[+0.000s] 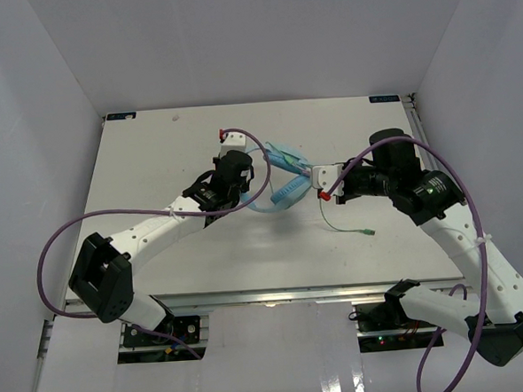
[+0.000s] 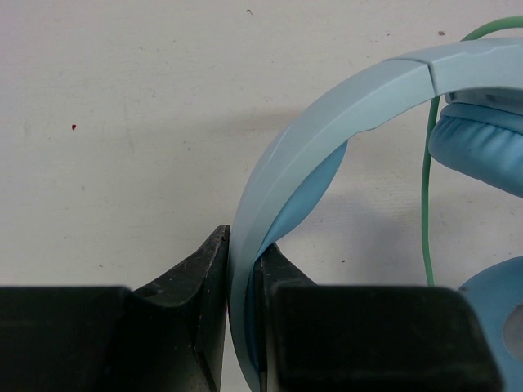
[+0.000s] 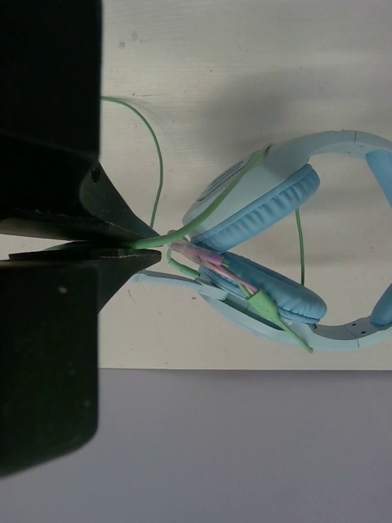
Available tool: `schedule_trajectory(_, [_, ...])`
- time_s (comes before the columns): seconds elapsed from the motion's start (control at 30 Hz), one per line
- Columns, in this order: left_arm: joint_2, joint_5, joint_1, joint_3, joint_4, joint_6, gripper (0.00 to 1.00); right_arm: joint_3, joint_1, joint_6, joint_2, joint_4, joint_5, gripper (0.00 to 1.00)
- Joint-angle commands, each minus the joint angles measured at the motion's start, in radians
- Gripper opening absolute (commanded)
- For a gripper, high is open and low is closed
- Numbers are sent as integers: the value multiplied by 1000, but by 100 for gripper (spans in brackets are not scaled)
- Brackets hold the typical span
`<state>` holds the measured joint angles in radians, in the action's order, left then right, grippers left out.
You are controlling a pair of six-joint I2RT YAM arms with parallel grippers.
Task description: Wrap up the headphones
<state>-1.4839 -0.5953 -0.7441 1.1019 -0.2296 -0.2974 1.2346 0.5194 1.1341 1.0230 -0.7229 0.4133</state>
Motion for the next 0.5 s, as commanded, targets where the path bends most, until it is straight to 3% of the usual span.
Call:
schedule_trajectory(0.0, [56, -16, 0, 26, 24, 24, 0, 6, 5, 28, -29, 53, -39, 8])
schedule_trajectory(0.13, [68, 39, 0, 3, 58, 72, 0, 14, 5, 54, -20, 57, -71, 8])
schedule_trajectory(0.47, [101, 338, 0, -38, 153, 153, 0, 64, 18, 94, 75, 65, -21, 10])
